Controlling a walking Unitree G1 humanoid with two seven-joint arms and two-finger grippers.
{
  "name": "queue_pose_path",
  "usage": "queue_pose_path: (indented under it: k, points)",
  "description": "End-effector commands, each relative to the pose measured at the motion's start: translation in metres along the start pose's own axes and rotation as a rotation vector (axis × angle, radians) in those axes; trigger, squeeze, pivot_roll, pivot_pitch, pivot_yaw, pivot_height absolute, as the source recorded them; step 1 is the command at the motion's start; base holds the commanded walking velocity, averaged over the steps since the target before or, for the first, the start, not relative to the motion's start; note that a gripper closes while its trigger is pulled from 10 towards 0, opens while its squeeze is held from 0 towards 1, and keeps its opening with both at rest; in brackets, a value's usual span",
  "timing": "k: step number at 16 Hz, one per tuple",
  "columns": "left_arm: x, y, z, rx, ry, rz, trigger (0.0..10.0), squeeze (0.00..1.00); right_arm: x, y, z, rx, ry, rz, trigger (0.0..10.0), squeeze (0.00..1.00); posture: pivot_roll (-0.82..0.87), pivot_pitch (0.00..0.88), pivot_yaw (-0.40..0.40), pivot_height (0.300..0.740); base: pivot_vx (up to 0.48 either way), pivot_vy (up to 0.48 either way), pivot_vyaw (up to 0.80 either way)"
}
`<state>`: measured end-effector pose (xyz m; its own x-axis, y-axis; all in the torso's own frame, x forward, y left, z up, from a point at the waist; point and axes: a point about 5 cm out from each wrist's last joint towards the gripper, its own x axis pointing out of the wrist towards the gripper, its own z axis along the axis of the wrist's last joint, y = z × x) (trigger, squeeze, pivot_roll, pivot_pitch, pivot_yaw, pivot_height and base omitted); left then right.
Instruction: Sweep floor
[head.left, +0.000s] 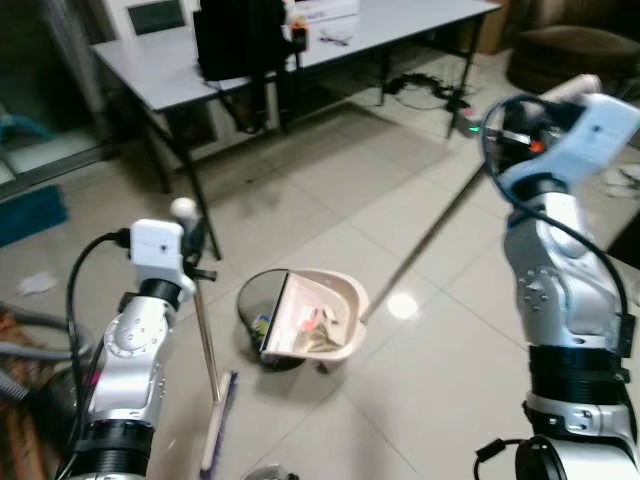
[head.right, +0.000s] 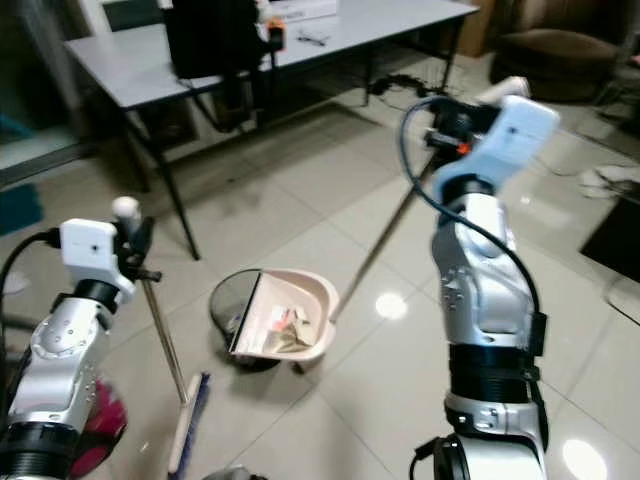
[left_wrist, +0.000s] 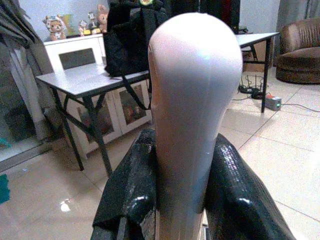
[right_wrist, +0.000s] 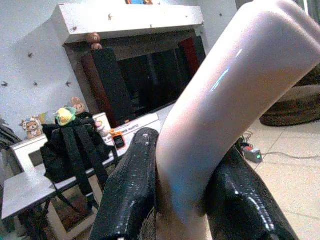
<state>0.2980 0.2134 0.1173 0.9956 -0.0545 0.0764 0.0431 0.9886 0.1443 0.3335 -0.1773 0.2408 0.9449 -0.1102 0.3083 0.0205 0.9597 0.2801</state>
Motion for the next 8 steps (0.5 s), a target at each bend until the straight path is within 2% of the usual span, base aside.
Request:
queue_pose_path:
  k: [1, 3, 5, 8]
  points:
    - [0.0037, -0.0045, 0.0112, 0.020, -0.049, -0.021, 10.0, 0.00, 0.0027, -0.0039, 0.0120, 0.003, -0.061, -0.015, 10.0, 0.00, -0.04, 0.000, 0.051, 0.740, 0.352, 0.000, 0.00]
    - [0.0033, -0.0052, 0.0109, 0.018, -0.047, -0.021, 10.0, 0.00, 0.0031, -0.0039, 0.0117, 0.000, -0.060, -0.013, 10.0, 0.00, -0.05, 0.000, 0.050, 0.740, 0.356, 0.000, 0.00]
    - [0.0028, -0.0065, 0.0105, 0.021, -0.043, -0.024, 10.0, 0.00, 0.0038, -0.0048, 0.0118, 0.002, -0.063, -0.015, 10.0, 0.00, -0.05, 0.000, 0.047, 0.740, 0.362, 0.000, 0.80]
    - [0.0015, -0.0077, 0.0089, 0.023, -0.035, -0.029, 10.0, 0.00, 0.0044, -0.0066, 0.0137, 0.006, -0.083, -0.028, 10.0, 0.00, -0.05, 0.000, 0.047, 0.740, 0.361, 0.000, 0.00]
